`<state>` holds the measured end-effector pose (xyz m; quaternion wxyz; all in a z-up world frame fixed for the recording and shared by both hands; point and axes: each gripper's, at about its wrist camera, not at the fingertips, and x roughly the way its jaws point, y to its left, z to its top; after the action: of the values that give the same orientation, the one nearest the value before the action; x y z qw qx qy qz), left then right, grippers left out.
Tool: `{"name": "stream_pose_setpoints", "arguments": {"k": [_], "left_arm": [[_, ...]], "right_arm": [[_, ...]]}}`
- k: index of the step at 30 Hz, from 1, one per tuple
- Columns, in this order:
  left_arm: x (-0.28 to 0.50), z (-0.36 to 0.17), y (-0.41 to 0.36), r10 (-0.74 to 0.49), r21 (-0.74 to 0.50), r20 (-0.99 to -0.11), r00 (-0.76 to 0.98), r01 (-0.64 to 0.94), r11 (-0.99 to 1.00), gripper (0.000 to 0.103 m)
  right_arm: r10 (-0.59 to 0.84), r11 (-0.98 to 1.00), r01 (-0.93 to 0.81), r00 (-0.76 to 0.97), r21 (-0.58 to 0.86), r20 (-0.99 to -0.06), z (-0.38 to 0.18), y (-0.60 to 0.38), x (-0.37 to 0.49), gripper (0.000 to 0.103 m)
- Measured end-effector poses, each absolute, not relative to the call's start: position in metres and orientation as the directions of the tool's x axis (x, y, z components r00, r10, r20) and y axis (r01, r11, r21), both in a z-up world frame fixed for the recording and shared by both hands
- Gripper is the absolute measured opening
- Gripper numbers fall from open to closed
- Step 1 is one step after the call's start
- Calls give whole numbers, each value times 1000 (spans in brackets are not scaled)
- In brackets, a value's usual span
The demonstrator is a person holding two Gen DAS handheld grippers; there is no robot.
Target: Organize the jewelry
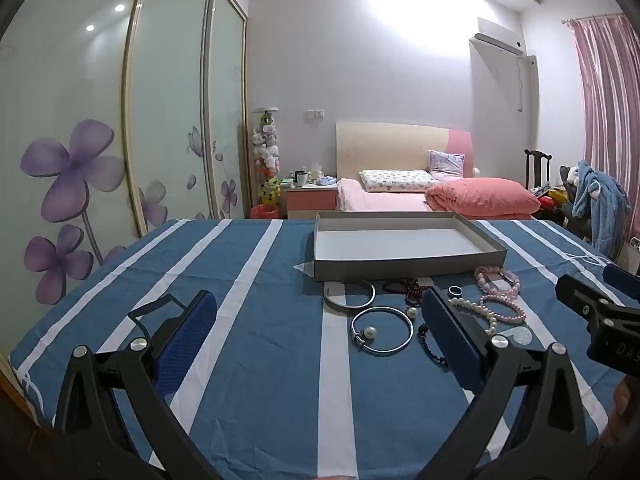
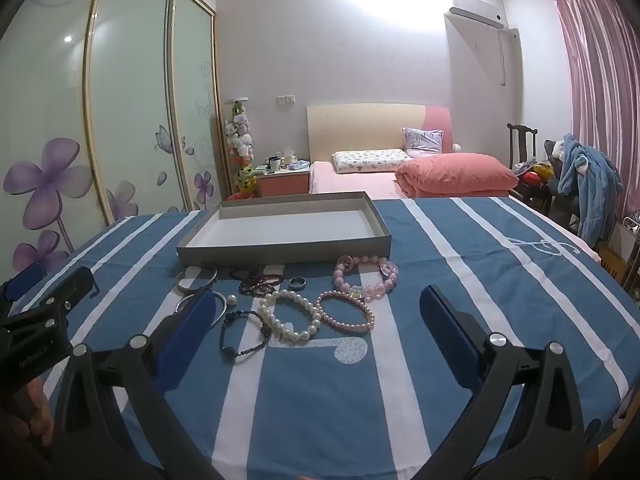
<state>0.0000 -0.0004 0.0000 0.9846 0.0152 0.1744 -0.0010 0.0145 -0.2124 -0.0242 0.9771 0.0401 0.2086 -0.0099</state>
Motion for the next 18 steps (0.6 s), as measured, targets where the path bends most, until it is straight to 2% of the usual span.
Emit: {"name": "stream_pose_setpoints", "arguments": {"k": [18], "left_arm": [[0,0,0,1,26,-346,938,8,1000,101]], "right_arm": [[0,996,36,910,78,-414,-26,-213,16,99]]}}
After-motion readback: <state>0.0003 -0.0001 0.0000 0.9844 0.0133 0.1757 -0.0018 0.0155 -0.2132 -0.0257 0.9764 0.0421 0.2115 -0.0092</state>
